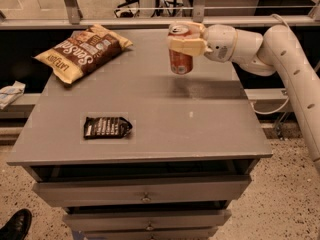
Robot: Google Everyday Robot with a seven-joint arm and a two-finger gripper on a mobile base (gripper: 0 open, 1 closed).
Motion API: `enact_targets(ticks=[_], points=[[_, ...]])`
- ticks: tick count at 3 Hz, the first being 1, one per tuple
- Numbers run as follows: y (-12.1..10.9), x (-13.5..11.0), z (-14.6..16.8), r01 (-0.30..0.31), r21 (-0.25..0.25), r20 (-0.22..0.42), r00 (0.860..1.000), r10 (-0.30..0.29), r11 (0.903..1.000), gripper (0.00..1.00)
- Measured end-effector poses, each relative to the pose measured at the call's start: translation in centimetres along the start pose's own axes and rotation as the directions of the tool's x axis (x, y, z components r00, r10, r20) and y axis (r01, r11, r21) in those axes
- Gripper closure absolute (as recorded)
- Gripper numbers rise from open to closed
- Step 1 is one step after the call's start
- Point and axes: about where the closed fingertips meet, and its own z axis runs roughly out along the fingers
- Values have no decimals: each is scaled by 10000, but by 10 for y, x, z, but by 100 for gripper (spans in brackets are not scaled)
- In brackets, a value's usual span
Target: Place coke can upright
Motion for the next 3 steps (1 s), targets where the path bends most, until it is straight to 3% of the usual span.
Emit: enact_targets(ticks=[1,2,3], points=[[7,13,-3,165,-176,135,9998,-163,9997,100],[12,27,-4,79,-353,345,9994,-67,9993,84],[15,40,-6,-103,-510,368,9992,122,9986,60]])
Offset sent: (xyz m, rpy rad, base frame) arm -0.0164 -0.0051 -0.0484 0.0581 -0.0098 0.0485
